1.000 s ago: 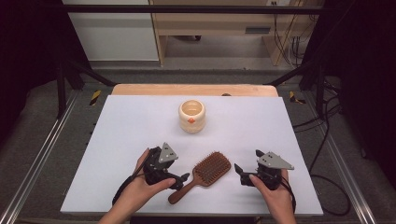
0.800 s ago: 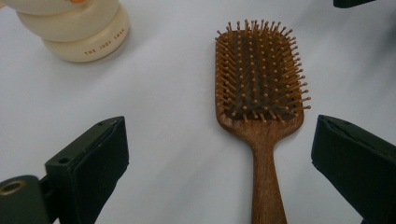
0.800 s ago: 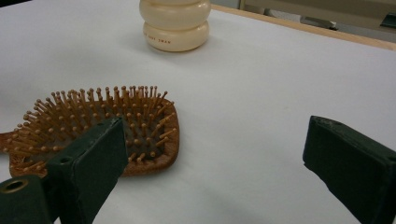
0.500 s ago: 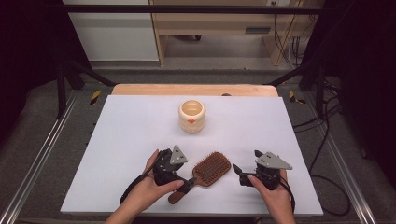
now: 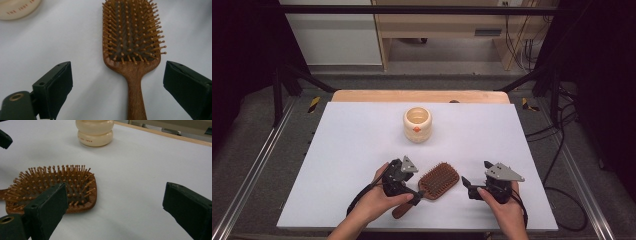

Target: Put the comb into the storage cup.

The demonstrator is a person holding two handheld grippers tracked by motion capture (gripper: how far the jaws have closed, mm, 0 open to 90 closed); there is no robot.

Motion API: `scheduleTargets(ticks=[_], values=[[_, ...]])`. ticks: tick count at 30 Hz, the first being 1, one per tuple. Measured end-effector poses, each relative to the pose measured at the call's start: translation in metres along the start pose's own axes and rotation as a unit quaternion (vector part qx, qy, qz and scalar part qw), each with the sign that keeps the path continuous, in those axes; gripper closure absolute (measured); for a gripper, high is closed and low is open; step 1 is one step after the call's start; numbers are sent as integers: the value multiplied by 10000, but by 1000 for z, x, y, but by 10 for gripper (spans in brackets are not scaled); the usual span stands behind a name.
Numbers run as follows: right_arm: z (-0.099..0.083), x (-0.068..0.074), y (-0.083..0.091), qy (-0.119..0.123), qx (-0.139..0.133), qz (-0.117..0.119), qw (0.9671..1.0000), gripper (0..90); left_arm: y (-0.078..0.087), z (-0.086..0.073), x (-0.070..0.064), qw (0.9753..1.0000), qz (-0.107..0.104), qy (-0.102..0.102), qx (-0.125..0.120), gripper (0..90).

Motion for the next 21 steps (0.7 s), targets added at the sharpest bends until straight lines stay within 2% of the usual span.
scheduleTargets(ticks=[2, 7, 13, 17, 21], values=[[0, 0, 0, -4, 13, 8, 10000, 64, -2, 0, -3, 10000, -49, 8, 4, 116], [-1, 0, -1, 19, 28, 17, 10000, 64, -6, -3, -8, 9996, -116, -7, 247, 170], [-2, 1, -1, 5, 56, 23, 10000, 64, -10, -6, -16, 9979, -382, 67, 525, 287], [-3, 2, -1, 10, 79, 57, 10000, 64, -14, -7, -18, 9973, -365, 95, 635, 344], [-3, 2, -2, 42, 93, 73, 9999, 64, -17, -12, -19, 9965, -311, 30, 777, 380]])
Point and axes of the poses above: each handheld gripper's, and its own axes: y roughly backward along the jaws, z roughly out of its top, x roughly to its left, the point moved 7 cm from there along -y, roughly forward along the jaws, and after that the axes turned 13 degrees about -x, right-handed, at the moved point
